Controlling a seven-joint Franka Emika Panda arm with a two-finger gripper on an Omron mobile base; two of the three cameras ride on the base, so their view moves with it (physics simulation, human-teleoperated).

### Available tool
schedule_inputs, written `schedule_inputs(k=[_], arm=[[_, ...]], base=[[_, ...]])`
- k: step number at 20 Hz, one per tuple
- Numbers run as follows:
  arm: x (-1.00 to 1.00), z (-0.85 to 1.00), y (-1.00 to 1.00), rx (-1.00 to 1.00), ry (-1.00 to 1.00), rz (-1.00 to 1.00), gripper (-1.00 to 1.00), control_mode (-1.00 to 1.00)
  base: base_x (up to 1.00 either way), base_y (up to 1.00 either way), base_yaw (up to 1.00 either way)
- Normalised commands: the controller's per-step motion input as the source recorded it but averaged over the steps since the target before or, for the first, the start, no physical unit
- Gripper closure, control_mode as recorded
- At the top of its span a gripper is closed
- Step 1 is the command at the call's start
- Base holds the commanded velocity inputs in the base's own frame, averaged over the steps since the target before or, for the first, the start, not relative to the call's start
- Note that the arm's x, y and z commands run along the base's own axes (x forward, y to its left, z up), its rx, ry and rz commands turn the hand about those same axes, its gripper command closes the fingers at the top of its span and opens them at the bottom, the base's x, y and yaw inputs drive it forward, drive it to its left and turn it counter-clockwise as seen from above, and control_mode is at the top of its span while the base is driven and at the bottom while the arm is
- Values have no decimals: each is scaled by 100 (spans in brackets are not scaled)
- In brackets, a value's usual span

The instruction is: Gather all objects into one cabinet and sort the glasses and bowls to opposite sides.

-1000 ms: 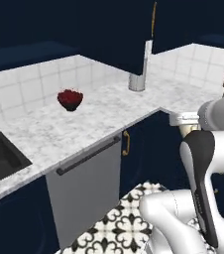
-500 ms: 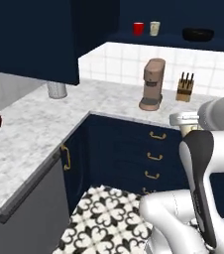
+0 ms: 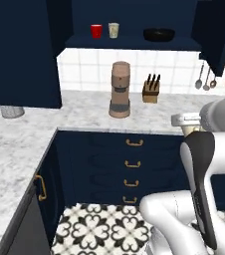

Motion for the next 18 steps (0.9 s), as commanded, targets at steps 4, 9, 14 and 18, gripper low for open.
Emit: schedule_inputs(k=[4, 9, 14, 18], arm=[[0, 0, 0, 0, 0, 0, 100, 100], [0, 0, 0, 0, 0, 0, 100, 100], [0, 0, 0, 0, 0, 0, 100, 100], [0, 0, 0, 0, 0, 0, 100, 100]], base=[[71, 21, -37], [77, 22, -22], [64, 39, -6], [42, 38, -11]])
